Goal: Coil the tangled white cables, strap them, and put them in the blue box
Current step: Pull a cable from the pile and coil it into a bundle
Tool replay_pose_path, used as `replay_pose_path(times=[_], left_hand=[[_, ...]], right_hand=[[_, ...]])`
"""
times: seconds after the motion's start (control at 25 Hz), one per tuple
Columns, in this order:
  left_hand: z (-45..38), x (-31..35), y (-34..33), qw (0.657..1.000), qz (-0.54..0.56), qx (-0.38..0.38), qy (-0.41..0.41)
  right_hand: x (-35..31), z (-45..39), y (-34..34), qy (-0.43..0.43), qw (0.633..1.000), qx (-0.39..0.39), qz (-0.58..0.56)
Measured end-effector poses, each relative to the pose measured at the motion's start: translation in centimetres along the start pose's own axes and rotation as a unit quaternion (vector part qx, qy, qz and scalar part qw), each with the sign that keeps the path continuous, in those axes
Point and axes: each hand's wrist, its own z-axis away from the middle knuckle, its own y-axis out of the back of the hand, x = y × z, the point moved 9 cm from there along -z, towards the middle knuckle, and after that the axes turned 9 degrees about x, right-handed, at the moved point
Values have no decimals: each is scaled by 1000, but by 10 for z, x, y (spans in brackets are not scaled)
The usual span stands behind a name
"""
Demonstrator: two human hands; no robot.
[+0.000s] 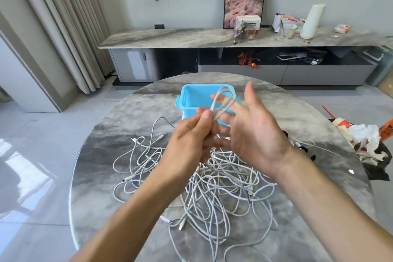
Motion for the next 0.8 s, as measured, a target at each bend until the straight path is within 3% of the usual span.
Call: replay_pose_path(times=[0.04, 0.12, 0.16, 0.2, 0.28, 0.36, 0.48, 0.6, 0.68, 0.72, 0.8], left_hand=[[-7, 5, 15, 999, 24, 37, -8], [-20, 8, 43, 991, 87, 105, -4], [-25, 7, 54, 984, 120, 129, 8], [-29, 5, 62, 979, 138, 148, 17], [-32, 8, 76, 978, 93, 189, 6], [-31, 22, 85, 970, -66, 220, -83], [-26, 42, 73, 867, -386, 192, -251], [-23, 21, 44, 869, -423, 45, -254], [-16, 7, 23, 850, -466, -32, -242], [-13, 2, 14, 857, -459, -64, -223], [-8, -4, 1, 916, -349, -118, -159]], right_hand=[[16, 5, -1, -27, 986, -67, 150], [53, 18, 8, -98, 891, -172, 408], [62, 21, 16, -119, 853, -195, 470], [60, 21, 24, -131, 841, -186, 490], [35, 14, 39, -110, 873, -107, 463], [2, 12, 54, -69, 904, -29, 422], [-26, 18, 75, -18, 910, 42, 412], [-56, 19, 77, 82, 973, 81, 201], [-68, 20, 70, 113, 984, 99, 94], [-69, 19, 68, 116, 985, 110, 59], [-69, 18, 68, 108, 985, 132, -6]])
